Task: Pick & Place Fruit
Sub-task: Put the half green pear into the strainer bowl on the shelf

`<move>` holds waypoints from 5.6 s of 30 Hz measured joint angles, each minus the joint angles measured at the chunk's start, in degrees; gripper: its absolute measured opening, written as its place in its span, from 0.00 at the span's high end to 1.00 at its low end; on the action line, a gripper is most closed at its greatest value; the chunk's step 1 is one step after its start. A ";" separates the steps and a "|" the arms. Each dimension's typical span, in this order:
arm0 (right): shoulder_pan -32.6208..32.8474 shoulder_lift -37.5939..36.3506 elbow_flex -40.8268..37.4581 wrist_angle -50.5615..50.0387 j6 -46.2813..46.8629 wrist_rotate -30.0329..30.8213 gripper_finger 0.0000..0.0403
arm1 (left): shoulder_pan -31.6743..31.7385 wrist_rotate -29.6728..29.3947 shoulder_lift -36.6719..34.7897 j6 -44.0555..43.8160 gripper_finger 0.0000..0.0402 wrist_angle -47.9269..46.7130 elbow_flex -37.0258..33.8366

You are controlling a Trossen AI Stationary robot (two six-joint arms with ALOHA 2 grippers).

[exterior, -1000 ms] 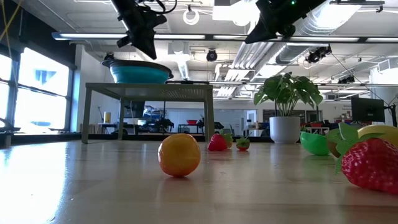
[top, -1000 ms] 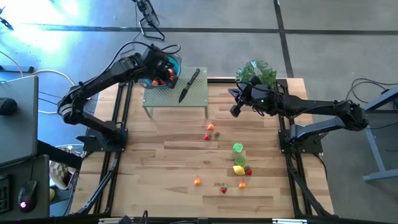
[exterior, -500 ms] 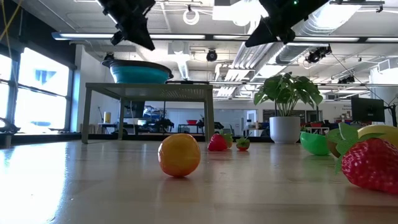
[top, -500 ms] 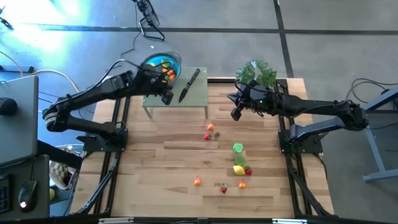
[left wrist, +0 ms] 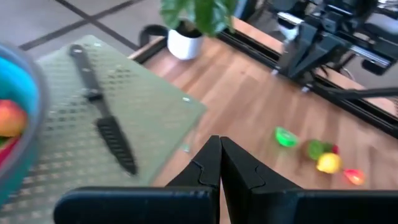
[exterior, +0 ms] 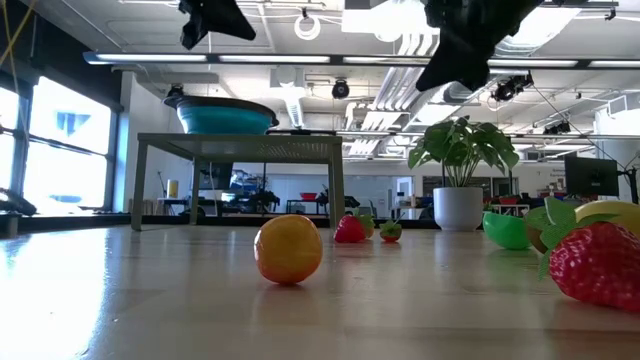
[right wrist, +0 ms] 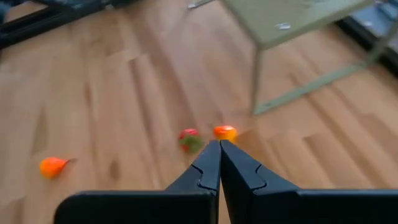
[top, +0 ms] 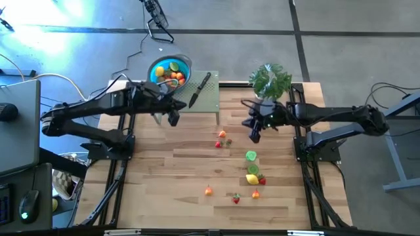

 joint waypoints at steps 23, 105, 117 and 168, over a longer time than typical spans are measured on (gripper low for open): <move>12.10 0.02 0.00 -9.07 5.21 -2.09 0.99 | -23.10 -22.18 4.75 4.03 1.00 17.92 -3.67; 12.05 18.90 -9.46 -3.06 -30.38 -8.52 0.22 | -24.37 -19.55 4.35 1.48 1.00 37.26 -15.30; 12.43 26.71 -9.30 1.31 -26.47 -8.20 0.22 | -24.37 -19.41 4.35 1.15 1.00 36.85 -15.30; 12.40 26.43 11.78 -9.88 -29.49 -3.40 0.45 | -24.37 -19.31 4.35 -0.21 1.00 35.93 -15.30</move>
